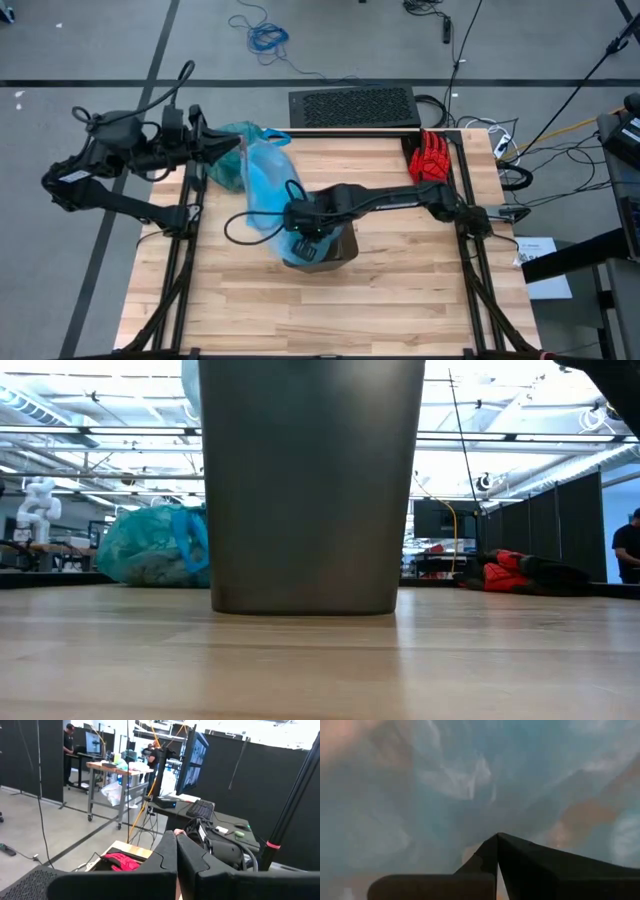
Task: Place trash/remove bag and relplace
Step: Insert the new blue trash bag into the trash bin
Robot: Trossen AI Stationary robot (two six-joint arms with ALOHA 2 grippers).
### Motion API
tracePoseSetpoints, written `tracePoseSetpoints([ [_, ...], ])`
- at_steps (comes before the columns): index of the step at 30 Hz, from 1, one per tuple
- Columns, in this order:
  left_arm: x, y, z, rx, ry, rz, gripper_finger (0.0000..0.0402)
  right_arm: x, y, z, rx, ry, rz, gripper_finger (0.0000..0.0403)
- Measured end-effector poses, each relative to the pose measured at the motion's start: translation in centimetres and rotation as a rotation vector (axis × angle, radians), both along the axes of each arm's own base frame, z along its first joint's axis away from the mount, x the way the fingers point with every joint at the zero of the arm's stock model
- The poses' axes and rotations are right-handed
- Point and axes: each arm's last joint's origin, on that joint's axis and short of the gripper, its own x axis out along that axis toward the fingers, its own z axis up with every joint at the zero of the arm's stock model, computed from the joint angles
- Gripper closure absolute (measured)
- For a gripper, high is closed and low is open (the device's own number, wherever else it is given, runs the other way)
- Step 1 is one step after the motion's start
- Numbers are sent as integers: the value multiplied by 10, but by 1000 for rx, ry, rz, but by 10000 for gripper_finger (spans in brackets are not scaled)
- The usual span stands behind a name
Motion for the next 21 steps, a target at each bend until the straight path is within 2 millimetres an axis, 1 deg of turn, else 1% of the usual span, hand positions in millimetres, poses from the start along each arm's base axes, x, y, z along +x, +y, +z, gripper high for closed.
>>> tracePoseSetpoints([
  [7, -8, 0, 2, -21, -26, 4, 402, -3, 5, -8, 42, 72, -83, 403],
  [10, -14, 0, 3, -35, -41, 2, 402, -4, 3, -12, 48, 109, -118, 403],
  [15, -14, 0, 3, -45, -41, -10, 402, -1, 3, -18, 44, 114, -107, 403],
  [18, -14, -1, 3, -49, -40, -24, 402, -6, 6, -2, 60, 58, -103, 403],
  [21, -16, -1, 3, -48, -38, -29, 402, -18, 6, 23, 83, -6, -119, 403],
])
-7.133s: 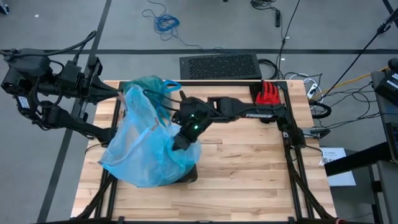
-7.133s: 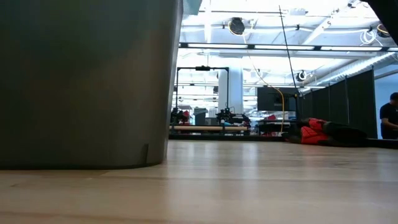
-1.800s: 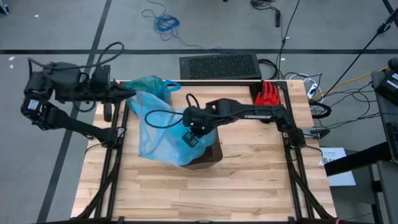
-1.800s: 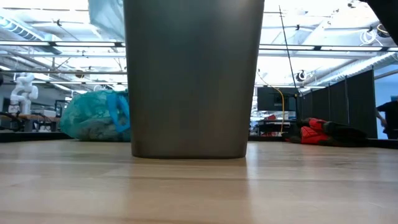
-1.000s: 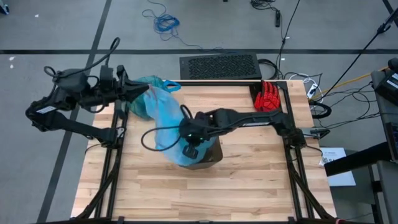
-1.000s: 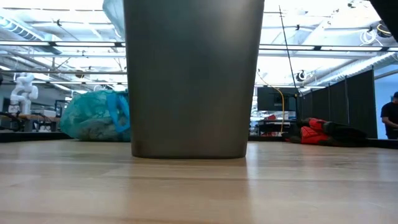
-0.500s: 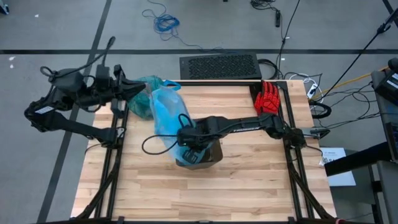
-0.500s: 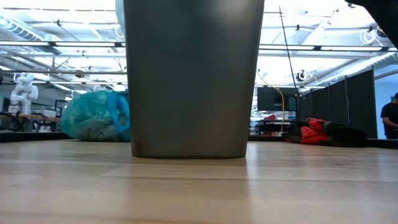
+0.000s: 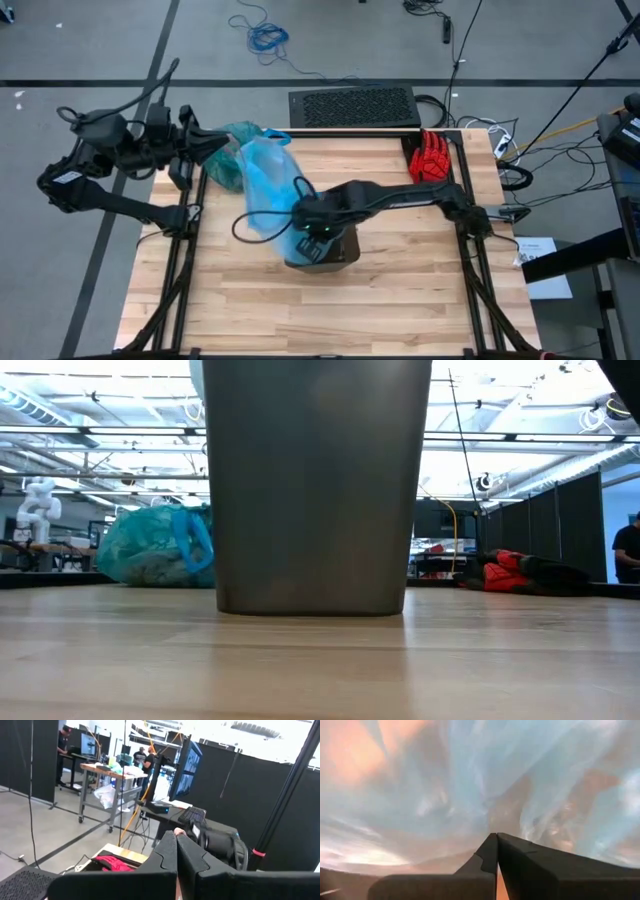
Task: Place trash/remove bag and relplace
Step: Insert the new blue trash bag into the trash bin
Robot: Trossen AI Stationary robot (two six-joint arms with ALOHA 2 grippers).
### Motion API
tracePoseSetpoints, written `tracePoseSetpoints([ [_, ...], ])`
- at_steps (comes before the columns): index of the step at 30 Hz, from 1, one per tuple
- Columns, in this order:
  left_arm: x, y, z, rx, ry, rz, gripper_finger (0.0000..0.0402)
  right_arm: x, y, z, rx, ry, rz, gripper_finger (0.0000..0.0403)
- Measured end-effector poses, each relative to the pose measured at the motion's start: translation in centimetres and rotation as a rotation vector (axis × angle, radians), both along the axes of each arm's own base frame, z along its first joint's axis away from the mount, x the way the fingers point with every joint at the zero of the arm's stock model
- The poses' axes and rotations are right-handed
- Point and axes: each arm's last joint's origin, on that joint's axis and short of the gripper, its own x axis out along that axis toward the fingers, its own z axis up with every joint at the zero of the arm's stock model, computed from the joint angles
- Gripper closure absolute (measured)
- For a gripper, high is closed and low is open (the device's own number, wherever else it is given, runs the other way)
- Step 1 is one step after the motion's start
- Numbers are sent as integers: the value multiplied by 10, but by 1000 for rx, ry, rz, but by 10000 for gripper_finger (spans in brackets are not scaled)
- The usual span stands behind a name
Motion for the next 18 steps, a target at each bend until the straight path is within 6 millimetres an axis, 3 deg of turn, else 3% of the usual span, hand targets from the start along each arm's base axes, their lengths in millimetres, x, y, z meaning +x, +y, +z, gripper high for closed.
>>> tracePoseSetpoints([
  [6, 0, 0, -3, 0, 28, -3, 402, -21, 0, 43, 18, -152, -15, 403],
  [10, 0, 0, -3, 0, 31, 7, 402, -18, 12, 70, -43, -395, 85, 403],
  [14, 11, 2, -14, 20, 25, 61, 402, -11, 22, 74, -69, -486, 121, 403],
  [18, 31, 0, -34, -37, -24, -20, 402, -19, 29, 78, -149, -491, 73, 403],
])
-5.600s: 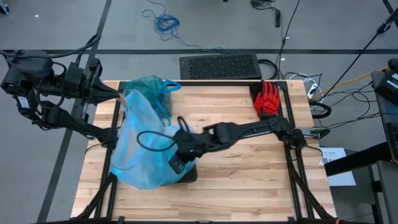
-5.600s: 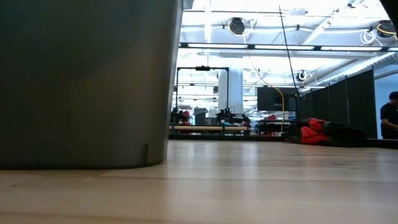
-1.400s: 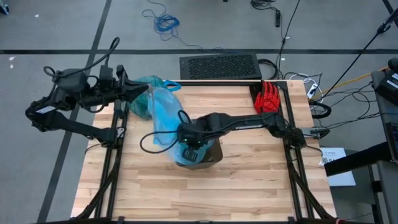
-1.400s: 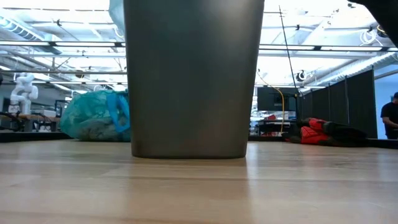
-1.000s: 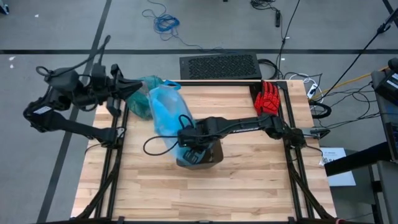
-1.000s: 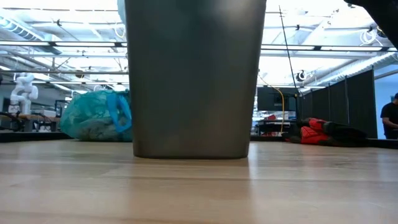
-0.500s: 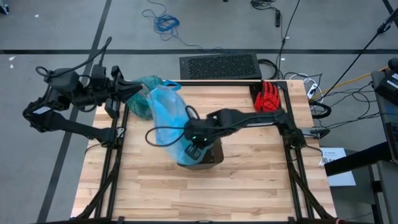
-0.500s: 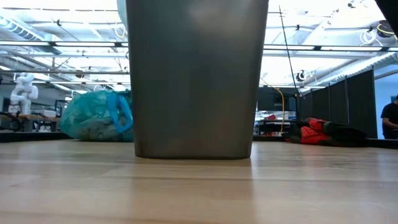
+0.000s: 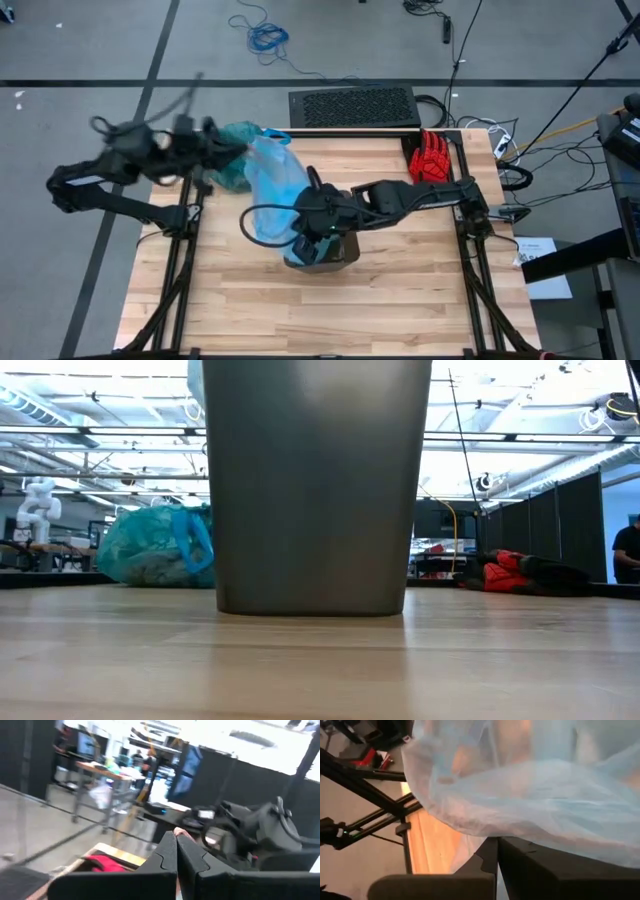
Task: Place trash/remove bag and relplace
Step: Insert the new blue trash bag into the trash bin
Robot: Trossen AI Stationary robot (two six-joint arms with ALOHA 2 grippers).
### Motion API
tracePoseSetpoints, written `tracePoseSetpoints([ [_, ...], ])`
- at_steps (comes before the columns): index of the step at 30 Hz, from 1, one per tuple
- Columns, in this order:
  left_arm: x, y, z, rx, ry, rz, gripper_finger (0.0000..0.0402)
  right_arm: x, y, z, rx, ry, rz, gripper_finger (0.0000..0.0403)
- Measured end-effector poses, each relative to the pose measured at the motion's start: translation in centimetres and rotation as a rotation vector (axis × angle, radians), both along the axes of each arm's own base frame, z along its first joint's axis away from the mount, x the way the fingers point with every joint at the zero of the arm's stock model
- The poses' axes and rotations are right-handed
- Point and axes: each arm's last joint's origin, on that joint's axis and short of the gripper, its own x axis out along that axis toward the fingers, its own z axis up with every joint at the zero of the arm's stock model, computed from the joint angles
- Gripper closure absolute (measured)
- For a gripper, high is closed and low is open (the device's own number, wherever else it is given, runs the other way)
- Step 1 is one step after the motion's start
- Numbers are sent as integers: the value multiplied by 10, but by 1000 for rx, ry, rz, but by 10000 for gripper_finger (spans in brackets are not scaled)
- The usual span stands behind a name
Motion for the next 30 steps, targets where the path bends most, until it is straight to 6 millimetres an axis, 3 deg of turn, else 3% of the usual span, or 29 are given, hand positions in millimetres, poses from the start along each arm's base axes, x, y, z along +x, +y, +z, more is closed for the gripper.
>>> tracePoseSetpoints([
  [5, 21, -4, -15, -23, -30, -131, 402, -12, 3, 9, 1, -1, -15, 403],
  [11, 19, -4, -11, -18, -67, -154, 402, -28, 15, 21, -185, -17, 36, 389],
  [15, 18, -4, -11, -43, -67, -163, 402, -31, 16, 23, -305, -2, 94, 348],
  [24, 18, -4, -11, -44, -68, -164, 402, -24, 4, 17, -573, 65, 195, 211],
  [27, 18, -4, -11, -44, -71, -164, 402, -23, -3, 17, -612, 90, 210, 188],
  [30, 18, -4, -11, -44, -71, -159, 402, -17, -9, 5, -608, 156, 251, 189],
])
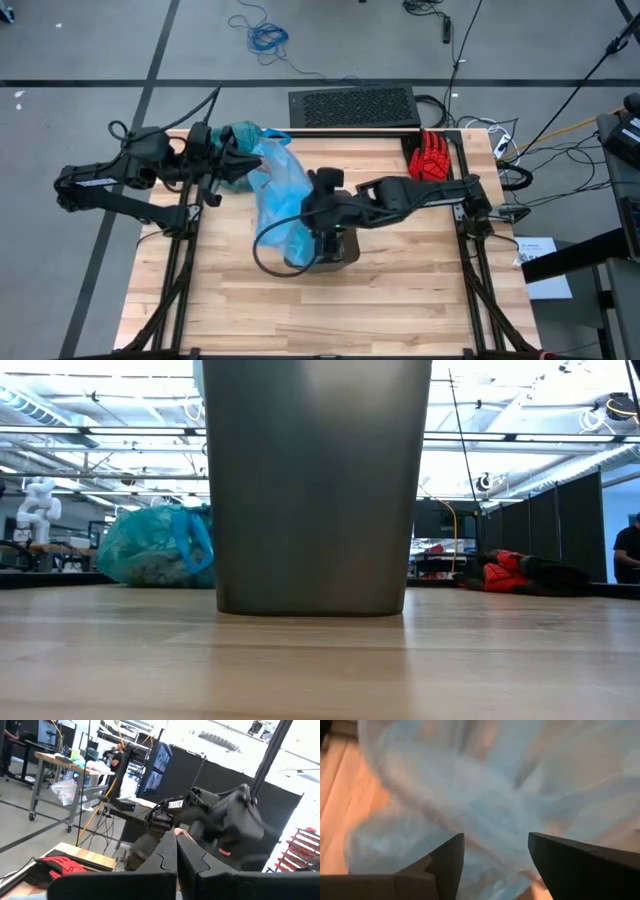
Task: Place trash/remove bag and relplace
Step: Insert the new blue trash bag into the trash bin
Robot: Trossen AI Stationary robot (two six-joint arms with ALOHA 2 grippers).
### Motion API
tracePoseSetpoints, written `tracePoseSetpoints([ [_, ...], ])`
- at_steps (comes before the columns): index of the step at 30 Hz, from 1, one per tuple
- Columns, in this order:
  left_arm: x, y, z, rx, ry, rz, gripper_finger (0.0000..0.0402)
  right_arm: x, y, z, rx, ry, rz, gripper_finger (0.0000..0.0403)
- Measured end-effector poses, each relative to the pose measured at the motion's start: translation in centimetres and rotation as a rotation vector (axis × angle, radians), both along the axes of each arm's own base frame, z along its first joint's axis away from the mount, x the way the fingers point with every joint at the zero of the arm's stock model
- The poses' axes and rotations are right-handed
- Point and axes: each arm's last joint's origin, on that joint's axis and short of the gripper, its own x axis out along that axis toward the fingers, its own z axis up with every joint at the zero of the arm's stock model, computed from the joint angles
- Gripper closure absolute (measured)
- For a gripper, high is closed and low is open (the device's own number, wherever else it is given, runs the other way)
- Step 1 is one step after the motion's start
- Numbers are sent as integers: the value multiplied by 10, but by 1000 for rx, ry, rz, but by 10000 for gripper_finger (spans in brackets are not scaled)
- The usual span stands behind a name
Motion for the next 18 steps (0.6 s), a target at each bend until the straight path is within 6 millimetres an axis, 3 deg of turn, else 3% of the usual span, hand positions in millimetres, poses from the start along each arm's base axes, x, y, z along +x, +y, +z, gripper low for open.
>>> tracePoseSetpoints([
  [6, 0, 0, 1, -2, -11, 13, 402, 17, 0, -29, -58, 140, 83, 245],
  [11, -1, 1, 3, -4, -32, 18, 402, 17, -5, -34, -136, 183, 29, 364],
  [13, -1, 1, 5, -4, -57, 18, 402, 10, -8, -32, -137, 215, 17, 390],
  [18, -3, 1, 12, -8, -122, 34, 402, -24, -11, -10, -108, 246, -57, 401],
])
